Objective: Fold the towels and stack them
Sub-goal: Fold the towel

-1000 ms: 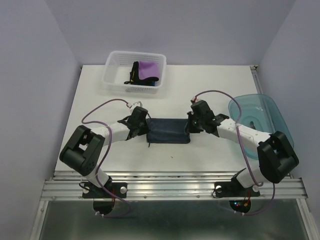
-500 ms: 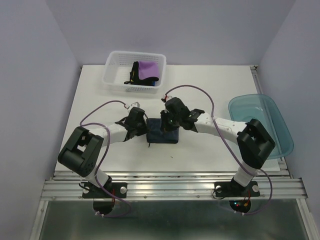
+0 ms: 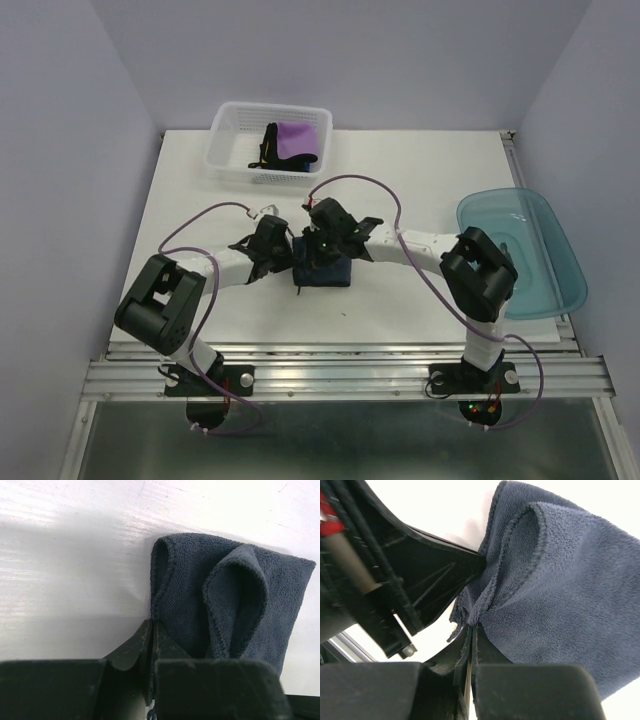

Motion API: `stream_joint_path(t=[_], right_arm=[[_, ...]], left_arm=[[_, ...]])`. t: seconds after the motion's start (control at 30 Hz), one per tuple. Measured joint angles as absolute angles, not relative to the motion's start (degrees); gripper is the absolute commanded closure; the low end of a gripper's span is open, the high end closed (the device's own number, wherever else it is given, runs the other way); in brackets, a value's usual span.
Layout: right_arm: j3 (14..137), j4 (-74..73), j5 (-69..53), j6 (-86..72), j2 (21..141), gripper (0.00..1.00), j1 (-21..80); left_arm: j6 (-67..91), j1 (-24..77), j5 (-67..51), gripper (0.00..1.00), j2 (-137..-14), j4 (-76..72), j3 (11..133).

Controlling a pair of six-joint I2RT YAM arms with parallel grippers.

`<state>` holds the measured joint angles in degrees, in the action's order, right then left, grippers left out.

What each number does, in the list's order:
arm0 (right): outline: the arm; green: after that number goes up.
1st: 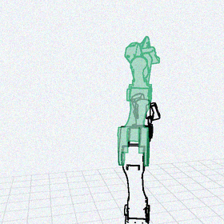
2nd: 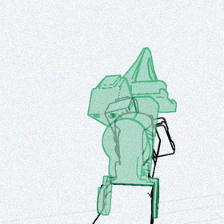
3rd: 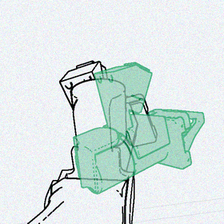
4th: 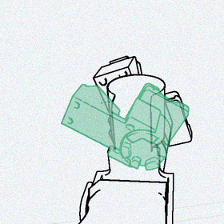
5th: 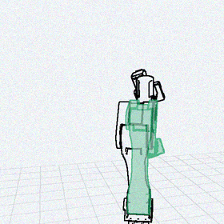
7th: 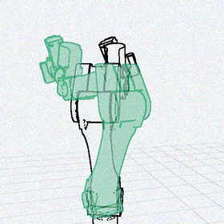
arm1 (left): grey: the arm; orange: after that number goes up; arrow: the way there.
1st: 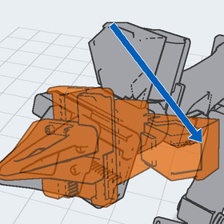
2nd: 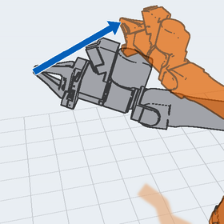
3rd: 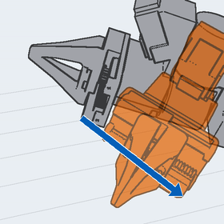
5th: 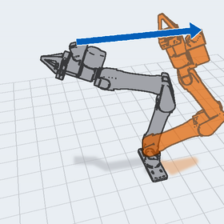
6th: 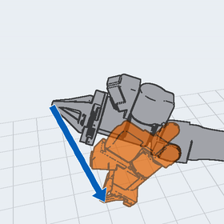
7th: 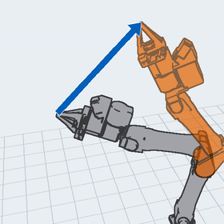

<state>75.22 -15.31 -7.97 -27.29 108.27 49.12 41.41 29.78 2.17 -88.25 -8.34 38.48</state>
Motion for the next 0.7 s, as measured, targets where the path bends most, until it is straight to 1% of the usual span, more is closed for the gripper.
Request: stream_joint_path(t=[0.7], right_arm=[[75.3,-14.2,-9.2,-28.3,109.7,0.99,50.0]], left_arm=[[41.9,29.8,2.1,1.00,-88.1,-8.7,38.1]])
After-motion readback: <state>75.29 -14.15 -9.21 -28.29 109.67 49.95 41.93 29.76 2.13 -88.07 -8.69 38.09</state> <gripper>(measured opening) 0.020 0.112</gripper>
